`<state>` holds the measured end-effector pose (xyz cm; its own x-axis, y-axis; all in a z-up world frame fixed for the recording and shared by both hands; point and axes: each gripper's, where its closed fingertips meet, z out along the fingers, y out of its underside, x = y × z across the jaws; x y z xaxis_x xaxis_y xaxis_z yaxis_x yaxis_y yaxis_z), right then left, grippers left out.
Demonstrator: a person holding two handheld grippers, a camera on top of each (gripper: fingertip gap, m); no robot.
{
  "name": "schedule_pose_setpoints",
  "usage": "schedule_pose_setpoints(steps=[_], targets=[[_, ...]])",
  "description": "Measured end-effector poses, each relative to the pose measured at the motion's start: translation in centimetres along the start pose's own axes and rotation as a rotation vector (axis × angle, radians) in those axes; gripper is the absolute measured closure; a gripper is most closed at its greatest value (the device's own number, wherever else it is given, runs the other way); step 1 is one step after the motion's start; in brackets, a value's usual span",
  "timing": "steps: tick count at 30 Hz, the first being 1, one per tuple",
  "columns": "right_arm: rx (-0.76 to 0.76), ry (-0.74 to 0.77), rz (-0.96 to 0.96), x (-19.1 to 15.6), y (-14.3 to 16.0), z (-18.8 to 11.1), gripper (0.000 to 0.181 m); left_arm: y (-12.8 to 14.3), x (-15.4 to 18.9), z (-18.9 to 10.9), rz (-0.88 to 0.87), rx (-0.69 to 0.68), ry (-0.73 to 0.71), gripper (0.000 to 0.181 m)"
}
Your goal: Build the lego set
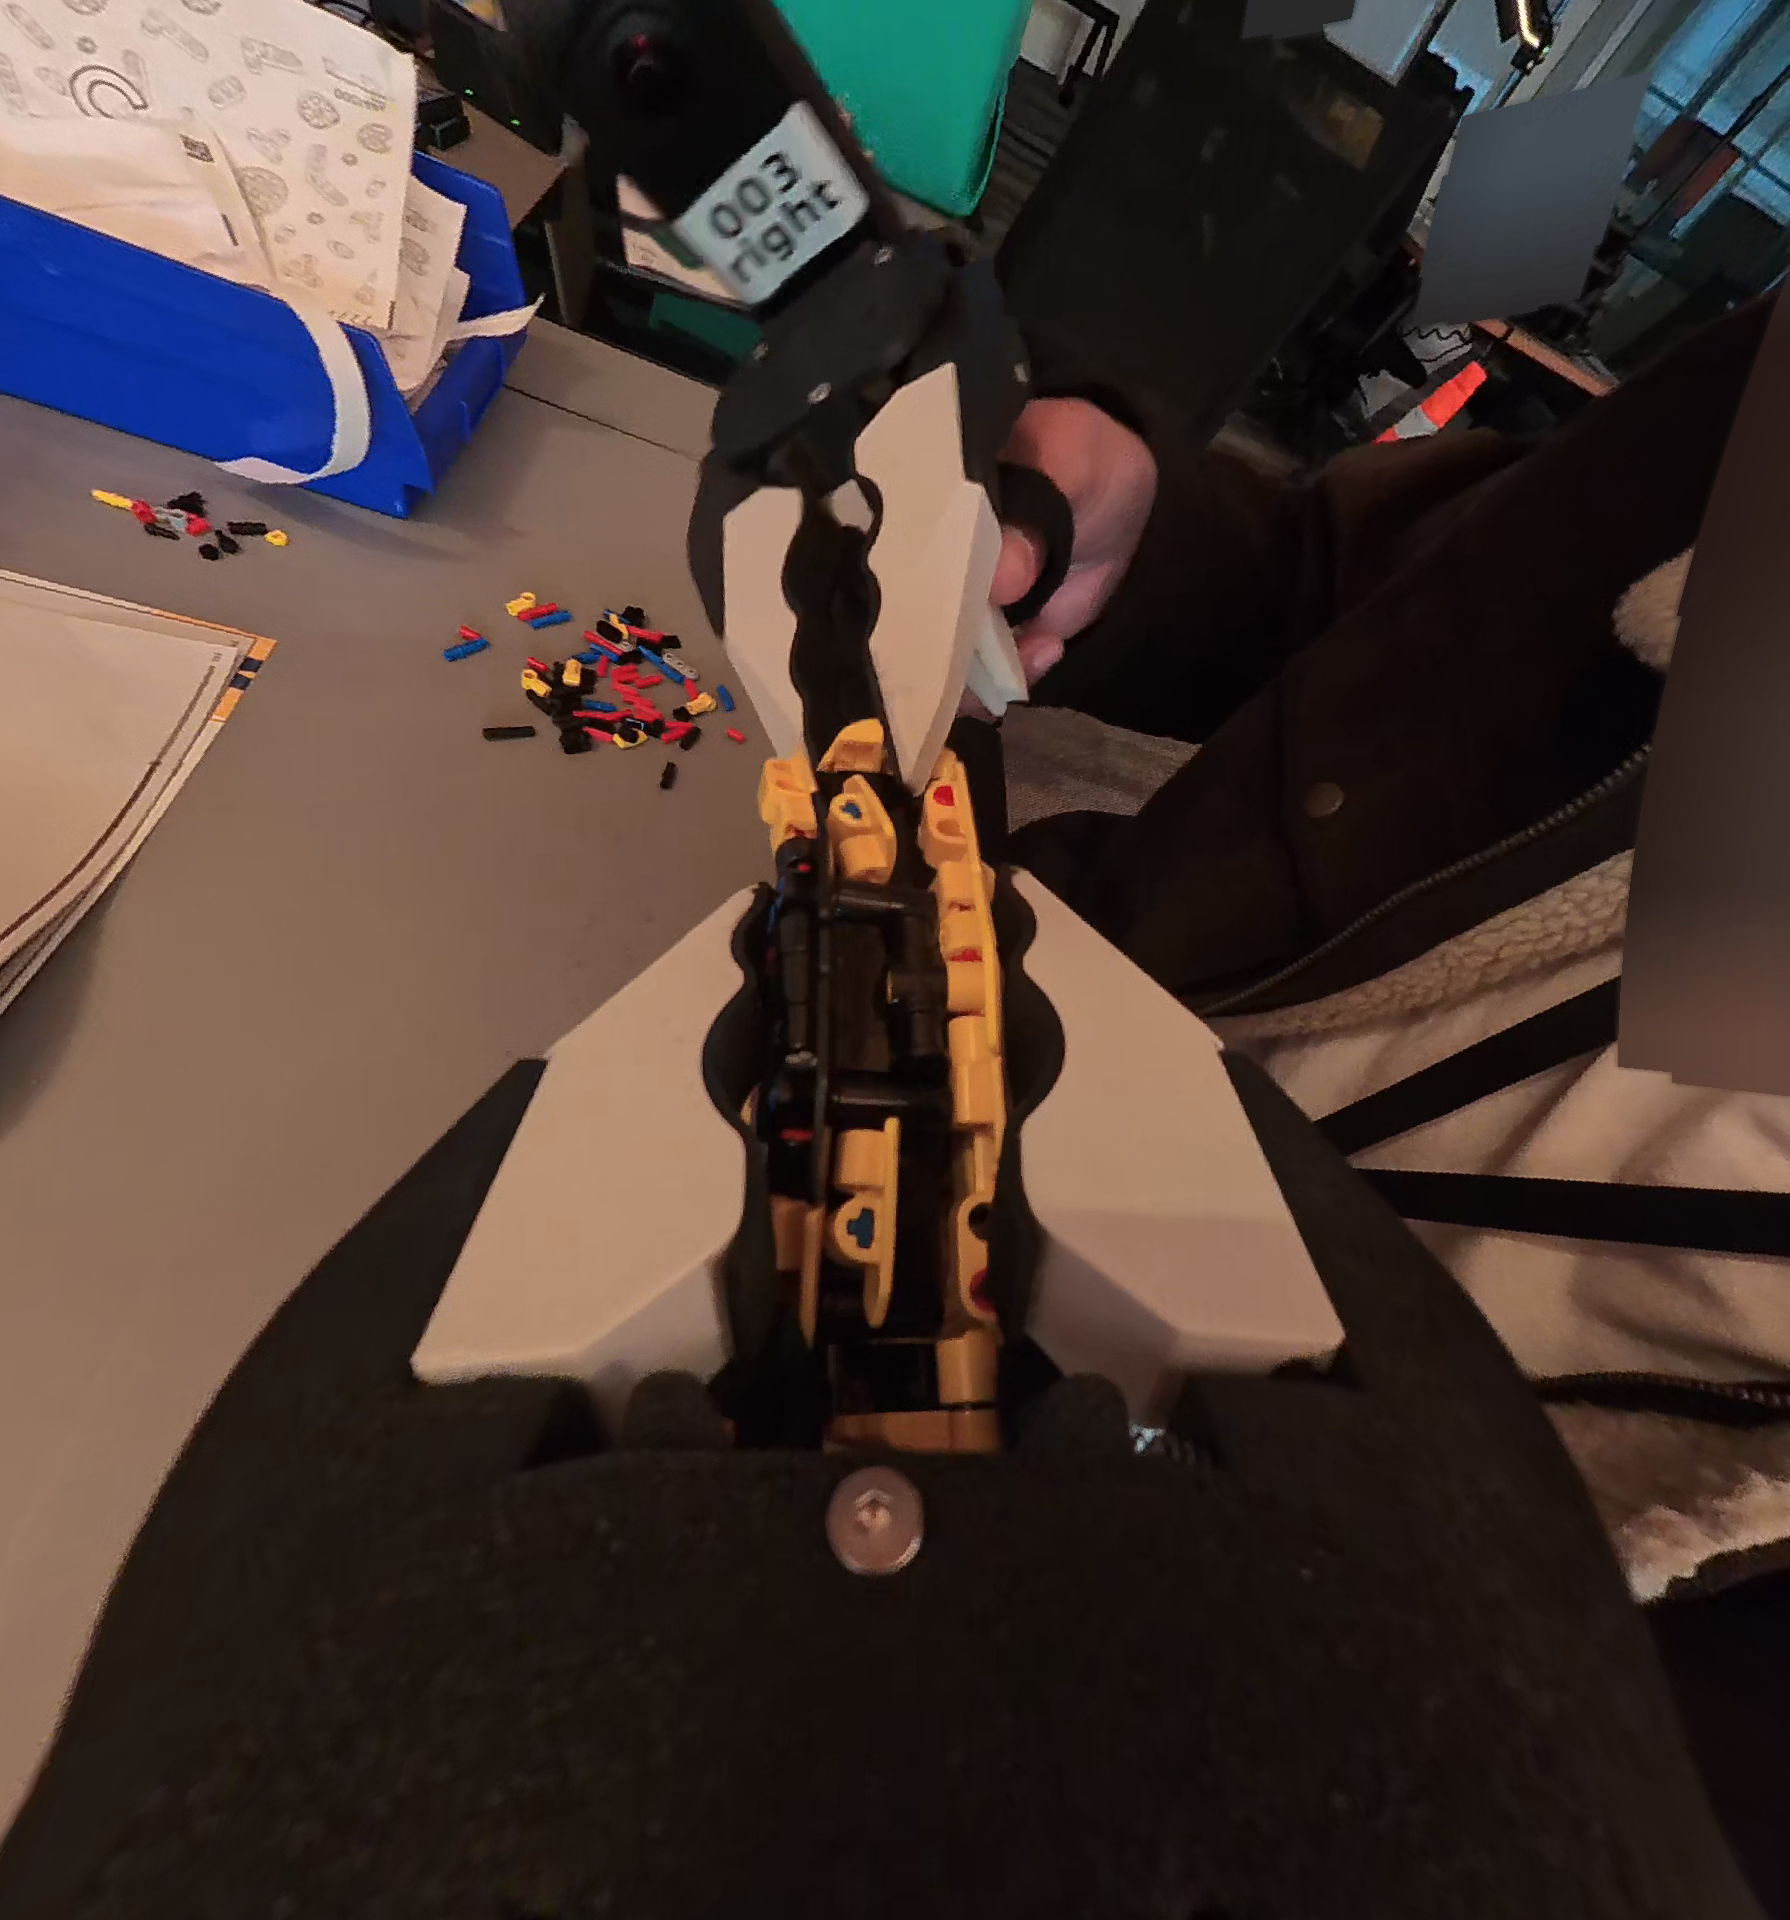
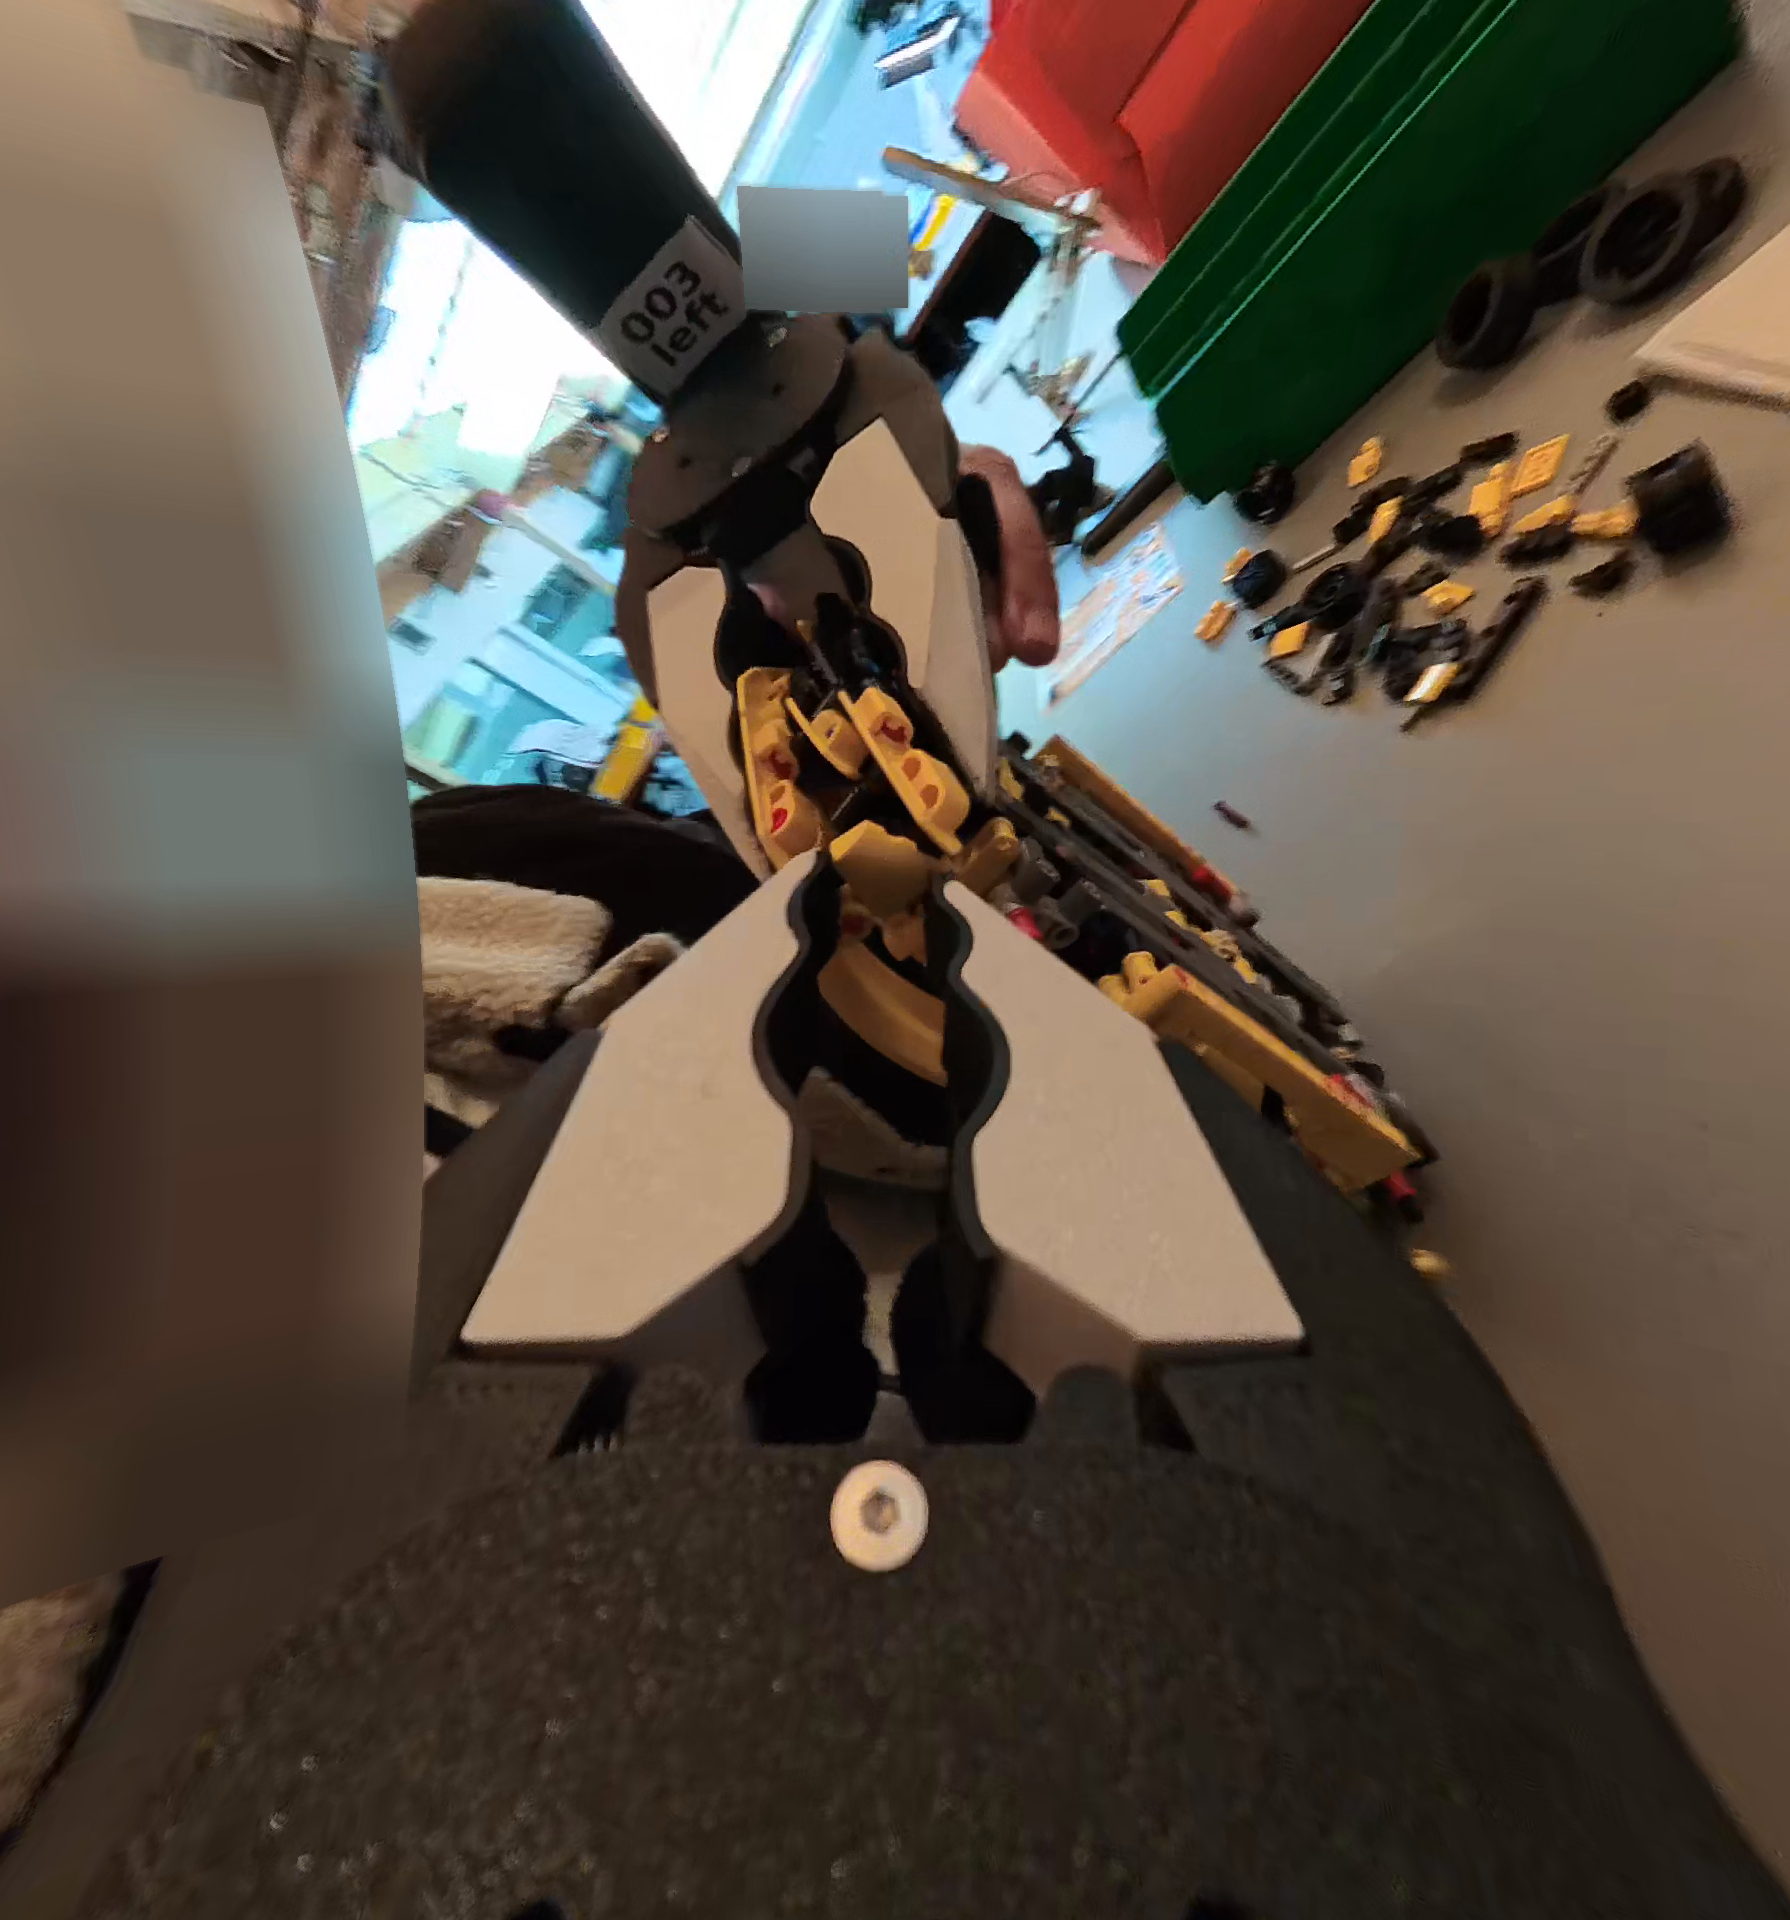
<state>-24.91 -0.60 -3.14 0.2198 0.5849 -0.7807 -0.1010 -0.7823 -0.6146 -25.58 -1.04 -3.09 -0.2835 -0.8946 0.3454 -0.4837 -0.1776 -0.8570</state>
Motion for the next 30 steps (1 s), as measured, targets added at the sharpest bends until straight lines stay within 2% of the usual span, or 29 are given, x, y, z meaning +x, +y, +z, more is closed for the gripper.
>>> schedule_pose_setpoints(steps=[3,7,10,21,26,30], targets=[[-0.030,0.077,-0.066,0.0,-0.1,0.1,0.167,0.0,-0.1,-0.1,-0.004,0.001,0.006,0.140],[-0.061,-0.139,0.136,-0.8,0.7,0.0,0.166,0.2,0.8,0.0,0.031,-0.007,0.029,0.140],[-0.075,-0.196,0.144,-1.2,1.0,0.1,0.167,0.3,0.9,-0.2,0.033,0.001,0.056,0.140],[-0.048,-0.010,-0.104,-0.6,0.2,0.4,0.167,-0.1,0.4,0.1,0.012,0.017,0.049,0.140],[-0.020,-0.066,-0.082,-0.5,0.0,0.3,0.167,-0.1,0.3,0.1,0.006,0.015,0.042,0.140],[0.031,-0.070,-0.151,-0.6,0.1,0.0,0.161,-0.1,0.5,0.2,0.008,0.012,0.046,0.140]])
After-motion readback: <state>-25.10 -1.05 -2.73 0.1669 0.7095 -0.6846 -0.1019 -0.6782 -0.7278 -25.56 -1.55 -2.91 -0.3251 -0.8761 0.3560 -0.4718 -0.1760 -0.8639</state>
